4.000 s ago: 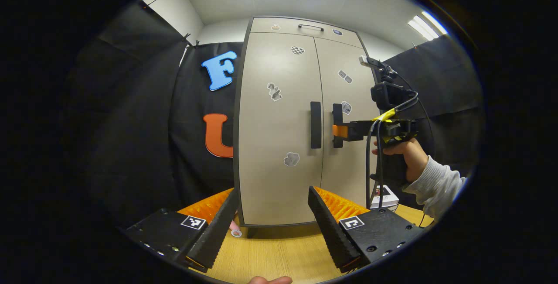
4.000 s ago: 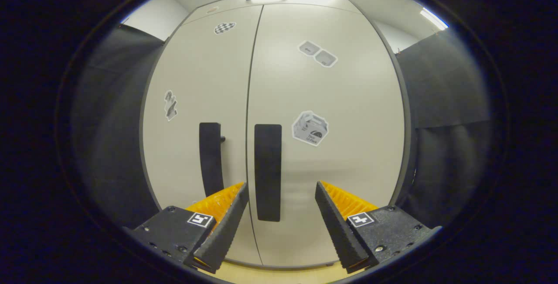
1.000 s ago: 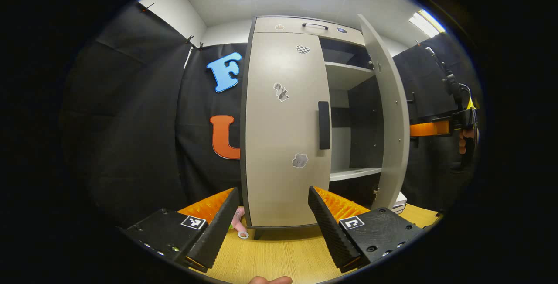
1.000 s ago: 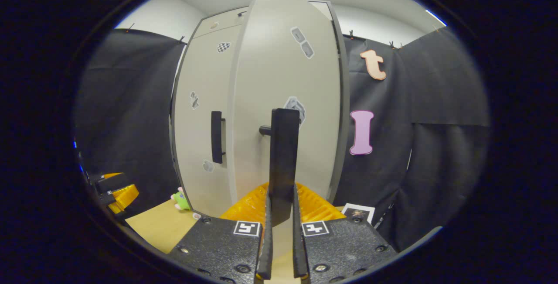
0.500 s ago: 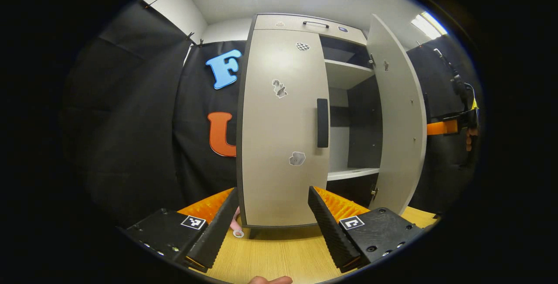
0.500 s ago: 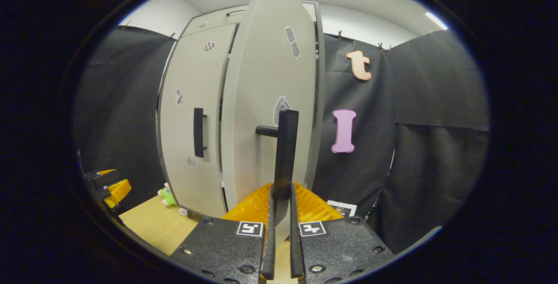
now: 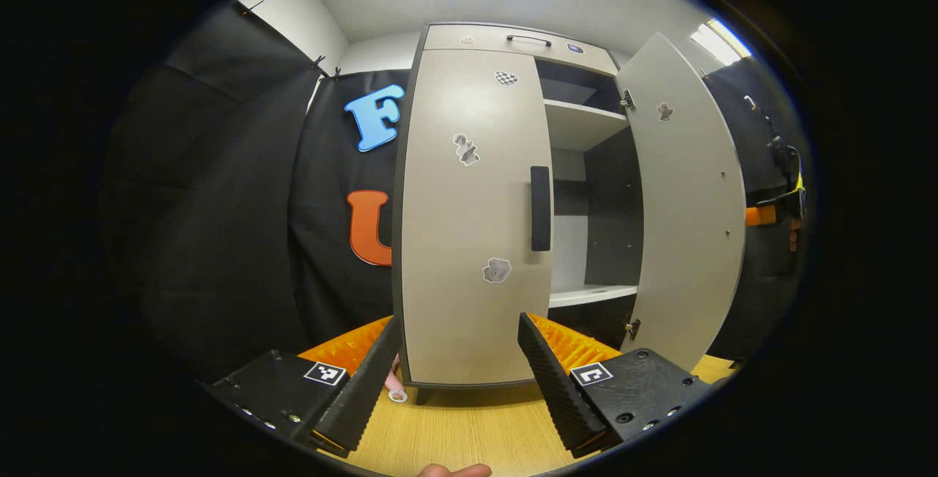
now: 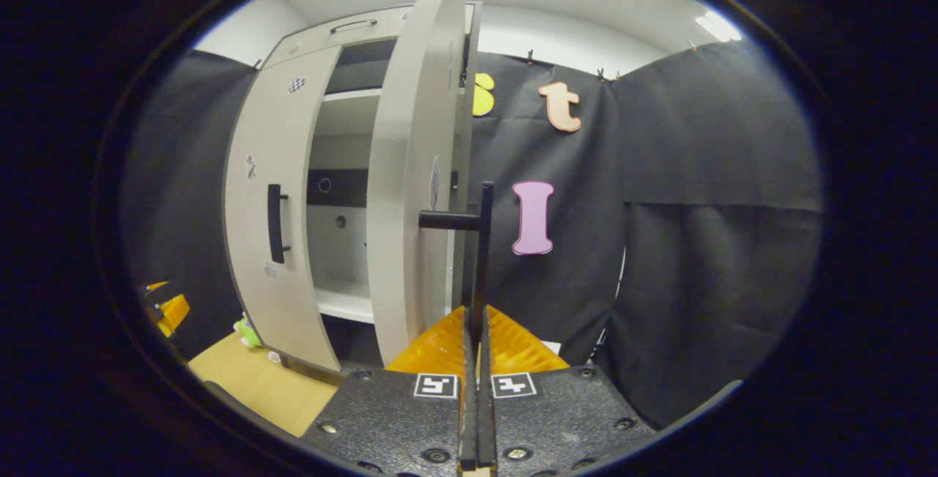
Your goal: Open the right door of the double-door shoe cabinet with the right hand, and open the left door with the left hand.
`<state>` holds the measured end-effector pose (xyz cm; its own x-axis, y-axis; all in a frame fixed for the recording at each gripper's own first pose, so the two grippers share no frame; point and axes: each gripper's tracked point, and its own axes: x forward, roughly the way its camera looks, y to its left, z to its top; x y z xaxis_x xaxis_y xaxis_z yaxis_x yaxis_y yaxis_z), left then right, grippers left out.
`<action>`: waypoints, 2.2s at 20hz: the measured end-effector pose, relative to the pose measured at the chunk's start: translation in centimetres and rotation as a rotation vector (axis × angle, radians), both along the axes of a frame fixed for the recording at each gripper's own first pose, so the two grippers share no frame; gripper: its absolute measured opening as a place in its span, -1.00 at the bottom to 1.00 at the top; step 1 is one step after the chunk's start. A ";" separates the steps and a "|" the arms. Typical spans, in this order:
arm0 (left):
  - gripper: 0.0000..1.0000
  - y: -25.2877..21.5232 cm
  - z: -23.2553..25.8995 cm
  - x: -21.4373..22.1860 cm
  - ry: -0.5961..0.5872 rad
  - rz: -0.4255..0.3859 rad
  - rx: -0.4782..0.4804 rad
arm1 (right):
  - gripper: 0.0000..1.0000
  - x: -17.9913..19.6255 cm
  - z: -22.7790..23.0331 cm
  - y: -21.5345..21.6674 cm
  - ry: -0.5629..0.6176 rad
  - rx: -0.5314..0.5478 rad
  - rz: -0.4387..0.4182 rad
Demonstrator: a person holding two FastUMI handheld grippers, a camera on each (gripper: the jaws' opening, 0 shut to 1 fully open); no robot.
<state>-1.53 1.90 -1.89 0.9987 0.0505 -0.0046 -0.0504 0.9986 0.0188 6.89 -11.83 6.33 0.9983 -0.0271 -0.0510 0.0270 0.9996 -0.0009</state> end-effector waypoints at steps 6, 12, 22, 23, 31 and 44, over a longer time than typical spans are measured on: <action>0.90 -0.3 0.2 -0.3 0.002 0.001 0.016 | -0.92 -0.3 0.0 0.1 -0.012 0.016 0.006; 0.90 0.5 0.0 -1.0 0.006 0.013 0.021 | -0.92 -4.1 0.3 0.4 -0.054 -0.060 -0.112; 0.91 -1.3 -0.3 -2.0 0.013 -0.037 0.027 | -0.91 -5.7 -2.8 9.0 -0.059 -0.029 0.026; 0.90 -1.3 -0.2 -2.0 0.008 -0.037 0.032 | -0.88 -5.9 -3.3 9.4 -0.058 -0.028 0.030; 0.90 -1.5 0.5 -2.8 -0.009 -0.028 0.037 | 0.58 -5.1 -4.9 10.6 -0.045 0.014 0.051; 0.92 -11.3 7.7 7.8 -0.086 -0.315 -0.004 | 0.88 -6.8 -6.8 10.2 -0.026 -0.016 0.096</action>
